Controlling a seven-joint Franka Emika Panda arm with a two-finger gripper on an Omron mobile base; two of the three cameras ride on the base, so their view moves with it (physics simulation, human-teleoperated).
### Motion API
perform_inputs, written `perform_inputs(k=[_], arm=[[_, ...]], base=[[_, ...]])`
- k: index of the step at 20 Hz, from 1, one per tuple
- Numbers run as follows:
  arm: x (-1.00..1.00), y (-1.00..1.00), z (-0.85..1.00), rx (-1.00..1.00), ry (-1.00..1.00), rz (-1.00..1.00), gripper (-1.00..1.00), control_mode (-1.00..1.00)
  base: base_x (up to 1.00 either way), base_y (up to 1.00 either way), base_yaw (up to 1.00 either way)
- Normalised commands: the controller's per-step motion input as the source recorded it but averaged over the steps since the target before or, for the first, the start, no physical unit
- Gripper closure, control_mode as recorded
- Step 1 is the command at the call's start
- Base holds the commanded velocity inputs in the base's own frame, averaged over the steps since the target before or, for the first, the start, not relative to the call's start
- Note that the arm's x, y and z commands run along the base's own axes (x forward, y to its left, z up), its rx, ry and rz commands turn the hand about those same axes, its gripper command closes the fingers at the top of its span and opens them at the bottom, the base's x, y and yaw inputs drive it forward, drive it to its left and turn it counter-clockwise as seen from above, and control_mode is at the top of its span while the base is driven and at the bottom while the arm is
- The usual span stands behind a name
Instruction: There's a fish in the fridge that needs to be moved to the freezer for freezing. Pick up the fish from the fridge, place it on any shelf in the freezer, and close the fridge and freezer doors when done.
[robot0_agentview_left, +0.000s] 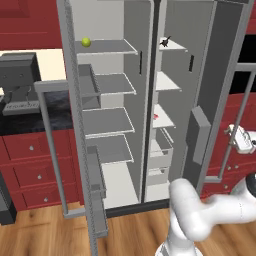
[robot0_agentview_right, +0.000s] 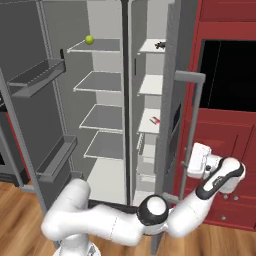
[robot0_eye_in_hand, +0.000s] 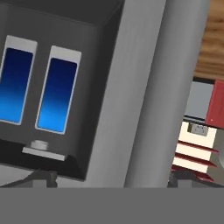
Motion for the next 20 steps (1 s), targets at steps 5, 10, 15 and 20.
perform_inputs(k=[5,10,15,20], arm=[[-0.1,0.57,-0.06,0.17,-0.09,-0.41,-1.0,-1.0],[0.0,0.68,-0.01,0.03,-0.01,-0.44,-1.0,-1.0],[0.11,0.54,0.08,-0.01,0.06,-0.32,-1.0,-1.0],[0.15,0.52,0.22,-0.06,0.15,-0.15,-1.0,-1.0]], base=[[0.0,0.0,0.0],[0.0,0.0,0.0],[0.0,0.0,0.0],[0.0,0.0,0.0]])
